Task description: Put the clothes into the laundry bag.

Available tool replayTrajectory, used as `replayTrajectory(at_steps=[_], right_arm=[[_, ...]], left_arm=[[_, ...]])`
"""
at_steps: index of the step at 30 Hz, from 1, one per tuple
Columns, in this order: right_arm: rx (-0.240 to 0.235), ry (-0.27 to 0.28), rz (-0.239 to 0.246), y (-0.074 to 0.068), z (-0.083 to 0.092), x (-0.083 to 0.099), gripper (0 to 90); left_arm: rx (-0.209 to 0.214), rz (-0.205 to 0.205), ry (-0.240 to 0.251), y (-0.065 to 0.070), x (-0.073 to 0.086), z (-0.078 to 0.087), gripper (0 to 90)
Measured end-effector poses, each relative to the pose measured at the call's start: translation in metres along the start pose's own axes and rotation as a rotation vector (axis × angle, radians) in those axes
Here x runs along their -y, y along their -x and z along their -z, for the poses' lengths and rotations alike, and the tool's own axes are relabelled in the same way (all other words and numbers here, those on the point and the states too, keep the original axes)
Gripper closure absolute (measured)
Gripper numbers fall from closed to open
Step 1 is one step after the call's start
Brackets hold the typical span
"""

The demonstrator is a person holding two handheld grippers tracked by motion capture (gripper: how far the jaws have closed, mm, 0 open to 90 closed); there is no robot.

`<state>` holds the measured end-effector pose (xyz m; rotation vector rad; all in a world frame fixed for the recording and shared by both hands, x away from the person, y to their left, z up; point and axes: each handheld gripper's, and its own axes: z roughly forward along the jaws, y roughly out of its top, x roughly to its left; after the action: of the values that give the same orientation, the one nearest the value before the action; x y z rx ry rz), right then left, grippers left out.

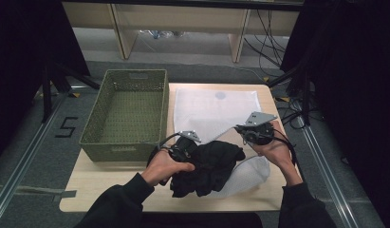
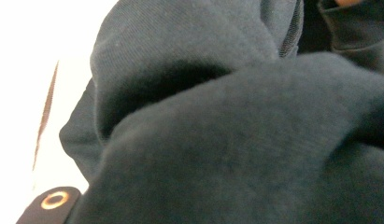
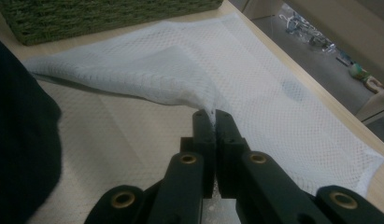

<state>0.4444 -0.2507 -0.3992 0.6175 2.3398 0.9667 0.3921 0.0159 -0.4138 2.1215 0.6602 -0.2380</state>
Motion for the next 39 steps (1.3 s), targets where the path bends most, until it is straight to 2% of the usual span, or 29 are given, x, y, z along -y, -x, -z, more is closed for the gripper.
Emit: replayTrajectory(at_steps=[2, 6, 8, 9, 10, 11, 13, 14, 17, 21, 22, 25, 26, 27, 29, 30, 31, 32, 33, 34, 37, 39], right_arm=[[0.005, 0.000, -0.009, 0.001, 0.001, -0.001, 90.0], [0.000, 0.007, -0.002, 0.002, 0.001, -0.002, 90.0], [0.006, 0.014, 0.014, 0.003, 0.002, -0.002, 89.9], [0.003, 0.013, -0.007, 0.002, 0.004, -0.003, 90.0], [0.003, 0.013, -0.007, 0.002, 0.004, -0.003, 90.0], [0.000, 0.015, -0.006, 0.002, 0.006, -0.004, 90.0], [0.002, 0.022, 0.001, 0.001, 0.007, -0.006, 89.9], [0.002, 0.022, 0.001, 0.001, 0.007, -0.006, 89.9], [-0.004, 0.026, 0.013, -0.001, 0.007, -0.007, 89.9], [-0.011, 0.025, 0.013, -0.004, 0.006, -0.009, 90.0], [-0.011, 0.025, 0.012, -0.004, 0.006, -0.009, 90.0], [-0.010, 0.023, 0.005, -0.005, 0.006, -0.009, 90.0], [-0.014, 0.023, 0.015, -0.005, 0.005, -0.009, 90.0], [-0.006, 0.017, 0.001, -0.005, 0.005, -0.009, 89.9], [-0.005, 0.022, 0.004, -0.004, 0.005, -0.009, 90.0], [-0.005, 0.022, 0.004, -0.004, 0.005, -0.009, 90.0], [0.002, 0.023, -0.002, -0.005, 0.006, -0.008, 89.9], [-0.005, 0.023, 0.000, -0.004, 0.006, -0.008, 90.0], [-0.005, 0.023, 0.000, -0.004, 0.006, -0.008, 90.0], [-0.011, 0.020, 0.001, -0.003, 0.007, -0.007, 89.9], [-0.009, 0.024, 0.004, -0.003, 0.006, -0.007, 90.0], [-0.007, 0.019, -0.008, -0.003, 0.006, -0.007, 90.0]], left_arm=[[0.020, 0.039, 0.003, -0.004, 0.000, -0.012, 61.4], [0.024, 0.063, -0.008, -0.007, -0.002, -0.024, 61.0], [0.019, 0.090, 0.010, -0.010, -0.005, -0.031, 60.9], [-0.019, 0.091, -0.001, -0.015, -0.008, -0.037, 60.9], [-0.019, 0.091, -0.001, -0.015, -0.008, -0.037, 60.9], [-0.085, 0.085, -0.019, -0.021, -0.009, -0.041, 60.9], [-0.095, 0.122, 0.003, -0.029, -0.010, -0.043, 60.8], [-0.095, 0.122, 0.003, -0.029, -0.010, -0.043, 60.8], [-0.193, 0.108, 0.015, -0.038, -0.016, -0.038, 60.8], [-0.264, 0.102, 0.043, -0.046, -0.024, -0.026, 60.4], [-0.279, 0.111, 0.057, -0.046, -0.025, -0.026, 60.2], [-0.284, 0.118, 0.058, -0.047, -0.026, -0.028, 59.6], [-0.275, 0.124, 0.052, -0.049, -0.027, -0.034, 59.1], [-0.272, 0.128, 0.051, -0.052, -0.027, -0.037, 59.0], [-0.276, 0.128, 0.032, -0.059, -0.028, -0.046, 58.9], [-0.276, 0.128, 0.032, -0.059, -0.028, -0.046, 58.9], [-0.279, 0.145, 0.020, -0.063, -0.029, -0.054, 58.9], [-0.274, 0.165, 0.043, -0.064, -0.031, -0.057, 58.7], [-0.274, 0.165, 0.043, -0.064, -0.031, -0.057, 58.6], [-0.270, 0.205, 0.120, -0.066, -0.035, -0.056, 58.6], [-0.281, 0.209, 0.139, -0.067, -0.040, -0.056, 57.8], [-0.317, 0.177, 0.115, -0.068, -0.044, -0.062, 56.7]])
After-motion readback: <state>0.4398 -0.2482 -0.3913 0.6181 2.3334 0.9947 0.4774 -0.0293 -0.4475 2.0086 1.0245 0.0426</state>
